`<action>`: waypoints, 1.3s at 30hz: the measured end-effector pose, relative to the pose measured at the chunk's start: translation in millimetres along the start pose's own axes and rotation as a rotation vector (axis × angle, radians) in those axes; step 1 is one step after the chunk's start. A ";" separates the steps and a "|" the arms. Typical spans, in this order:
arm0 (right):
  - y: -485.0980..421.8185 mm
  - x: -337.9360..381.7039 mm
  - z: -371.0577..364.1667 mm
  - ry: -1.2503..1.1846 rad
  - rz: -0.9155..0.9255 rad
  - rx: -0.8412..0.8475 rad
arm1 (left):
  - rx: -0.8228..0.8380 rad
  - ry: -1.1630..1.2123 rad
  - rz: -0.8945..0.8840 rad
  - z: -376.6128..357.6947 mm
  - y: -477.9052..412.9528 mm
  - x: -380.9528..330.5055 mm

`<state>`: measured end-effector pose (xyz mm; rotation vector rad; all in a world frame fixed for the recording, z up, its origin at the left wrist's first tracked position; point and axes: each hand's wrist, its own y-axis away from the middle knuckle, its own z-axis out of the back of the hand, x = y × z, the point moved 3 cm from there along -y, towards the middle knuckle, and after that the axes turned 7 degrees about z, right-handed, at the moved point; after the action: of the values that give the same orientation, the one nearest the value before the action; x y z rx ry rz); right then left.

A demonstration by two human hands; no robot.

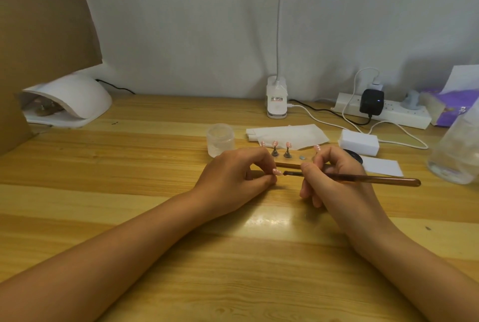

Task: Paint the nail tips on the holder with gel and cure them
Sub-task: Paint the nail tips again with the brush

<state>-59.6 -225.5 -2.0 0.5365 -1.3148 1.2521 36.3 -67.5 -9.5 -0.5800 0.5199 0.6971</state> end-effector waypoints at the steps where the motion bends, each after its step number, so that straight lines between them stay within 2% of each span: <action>1: -0.1 0.3 0.8 -0.031 0.000 -0.014 | -0.004 0.007 0.004 0.0 0.0 0.6; 5: 0.1 4.7 -0.6 -0.117 0.015 0.023 | -0.017 0.052 0.031 -0.4 -0.9 3.9; 9: 1.5 7.0 -4.7 -0.066 0.030 0.116 | -0.022 0.053 0.038 -0.6 -1.3 4.4; 18: 0.8 6.2 -6.1 0.010 0.055 0.169 | -0.012 0.052 0.019 -0.3 -1.5 3.3; 30: -0.3 3.6 -6.7 0.046 0.072 0.176 | 0.005 0.057 0.019 0.3 -0.5 1.6; 36: -0.9 3.3 -3.5 -0.044 0.039 0.102 | 0.014 0.095 0.025 0.0 -1.7 2.5; 39: -0.9 4.2 -5.5 -0.021 0.049 0.135 | 0.014 0.109 0.024 -0.4 -1.8 3.5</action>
<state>-57.4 -219.5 0.7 0.6175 -1.2737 1.3865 39.8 -67.4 -11.3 -0.6017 0.6338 0.6862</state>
